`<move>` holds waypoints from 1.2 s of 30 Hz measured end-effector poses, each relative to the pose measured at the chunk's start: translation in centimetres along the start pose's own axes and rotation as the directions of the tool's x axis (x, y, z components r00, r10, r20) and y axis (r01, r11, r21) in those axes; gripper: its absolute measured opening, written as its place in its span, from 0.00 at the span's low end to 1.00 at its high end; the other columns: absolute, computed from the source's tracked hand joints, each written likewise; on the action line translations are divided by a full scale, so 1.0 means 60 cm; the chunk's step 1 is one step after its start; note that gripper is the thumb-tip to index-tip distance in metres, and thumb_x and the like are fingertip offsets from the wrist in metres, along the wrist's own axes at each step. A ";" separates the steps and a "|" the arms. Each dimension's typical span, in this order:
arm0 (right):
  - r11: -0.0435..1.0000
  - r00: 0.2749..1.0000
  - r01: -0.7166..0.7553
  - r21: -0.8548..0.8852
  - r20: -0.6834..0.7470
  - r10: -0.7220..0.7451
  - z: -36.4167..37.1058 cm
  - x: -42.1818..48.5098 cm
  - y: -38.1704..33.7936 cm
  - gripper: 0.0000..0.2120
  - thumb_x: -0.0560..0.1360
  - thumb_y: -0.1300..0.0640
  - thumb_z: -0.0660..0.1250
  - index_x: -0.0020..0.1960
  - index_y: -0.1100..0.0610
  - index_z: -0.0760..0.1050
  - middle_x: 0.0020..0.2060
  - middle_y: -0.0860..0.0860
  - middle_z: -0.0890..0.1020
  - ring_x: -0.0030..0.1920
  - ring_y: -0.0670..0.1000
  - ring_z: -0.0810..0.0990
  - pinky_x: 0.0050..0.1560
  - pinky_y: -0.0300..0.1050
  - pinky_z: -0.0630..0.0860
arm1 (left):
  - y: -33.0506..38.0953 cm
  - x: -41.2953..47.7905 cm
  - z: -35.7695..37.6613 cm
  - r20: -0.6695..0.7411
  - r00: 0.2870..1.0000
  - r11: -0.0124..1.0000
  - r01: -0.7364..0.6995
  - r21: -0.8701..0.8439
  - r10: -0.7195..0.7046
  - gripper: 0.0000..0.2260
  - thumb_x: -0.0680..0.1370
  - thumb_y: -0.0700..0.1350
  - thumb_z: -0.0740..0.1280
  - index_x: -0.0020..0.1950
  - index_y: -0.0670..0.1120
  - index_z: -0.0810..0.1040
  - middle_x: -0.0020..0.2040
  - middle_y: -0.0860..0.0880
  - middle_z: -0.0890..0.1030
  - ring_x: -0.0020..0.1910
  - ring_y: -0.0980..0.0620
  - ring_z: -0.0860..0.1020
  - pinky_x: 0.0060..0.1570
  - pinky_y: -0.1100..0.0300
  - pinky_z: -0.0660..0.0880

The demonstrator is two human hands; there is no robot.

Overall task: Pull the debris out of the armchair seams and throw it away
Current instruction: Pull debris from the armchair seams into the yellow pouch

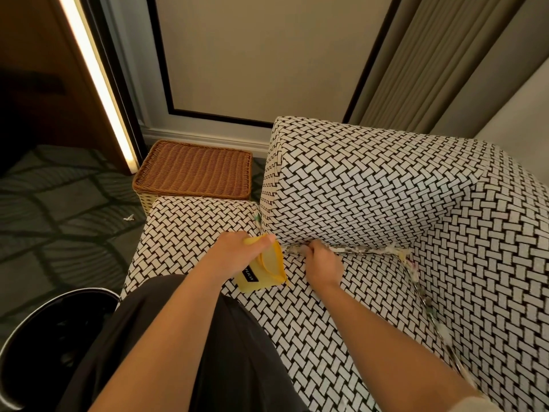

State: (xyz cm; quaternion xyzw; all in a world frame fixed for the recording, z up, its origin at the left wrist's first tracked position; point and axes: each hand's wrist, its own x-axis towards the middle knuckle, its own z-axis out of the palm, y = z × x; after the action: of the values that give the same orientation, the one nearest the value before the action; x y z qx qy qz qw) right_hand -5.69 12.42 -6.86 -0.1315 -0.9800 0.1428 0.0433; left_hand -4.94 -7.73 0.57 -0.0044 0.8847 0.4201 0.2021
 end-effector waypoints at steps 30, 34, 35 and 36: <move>0.970 0.999 0.042 0.238 0.001 -0.044 -0.016 -0.073 0.049 0.15 0.78 0.53 0.62 0.63 0.55 0.73 0.55 0.51 0.76 0.46 0.47 0.76 0.45 0.37 0.74 | 0.014 -0.007 0.003 0.055 0.993 0.994 0.108 -0.002 -0.108 0.40 0.70 0.71 0.58 0.74 0.47 0.60 0.74 0.46 0.56 0.70 0.42 0.63 0.65 0.44 0.67; 0.995 0.997 0.012 0.100 0.079 -0.020 -0.032 -0.034 0.042 0.17 0.78 0.48 0.61 0.65 0.50 0.71 0.56 0.49 0.78 0.45 0.49 0.78 0.38 0.40 0.72 | 0.022 -0.014 0.001 0.051 0.995 0.994 0.081 0.068 -0.084 0.38 0.73 0.69 0.56 0.75 0.47 0.59 0.75 0.45 0.55 0.72 0.44 0.59 0.66 0.48 0.61; 0.998 0.996 0.005 0.069 0.088 -0.011 -0.035 -0.025 0.040 0.16 0.78 0.47 0.61 0.64 0.50 0.71 0.53 0.48 0.79 0.43 0.48 0.78 0.36 0.40 0.71 | 0.021 -0.015 0.001 0.057 0.995 0.994 0.083 0.072 -0.087 0.38 0.73 0.70 0.55 0.75 0.47 0.59 0.75 0.45 0.55 0.72 0.44 0.59 0.67 0.47 0.60; 0.999 0.995 0.003 0.036 0.102 -0.006 -0.038 -0.017 0.039 0.15 0.78 0.47 0.60 0.63 0.50 0.71 0.51 0.49 0.80 0.42 0.49 0.78 0.35 0.40 0.71 | 0.021 -0.015 0.001 0.061 0.994 0.993 0.086 0.076 -0.090 0.38 0.72 0.70 0.55 0.75 0.47 0.59 0.76 0.46 0.55 0.73 0.44 0.59 0.67 0.47 0.60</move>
State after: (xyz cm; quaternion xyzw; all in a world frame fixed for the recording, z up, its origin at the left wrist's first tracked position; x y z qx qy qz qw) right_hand -3.86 14.92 -5.44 -0.1211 -0.9785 0.1669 -0.0040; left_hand -4.33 -7.03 1.78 -0.0225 0.8916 0.3778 0.2487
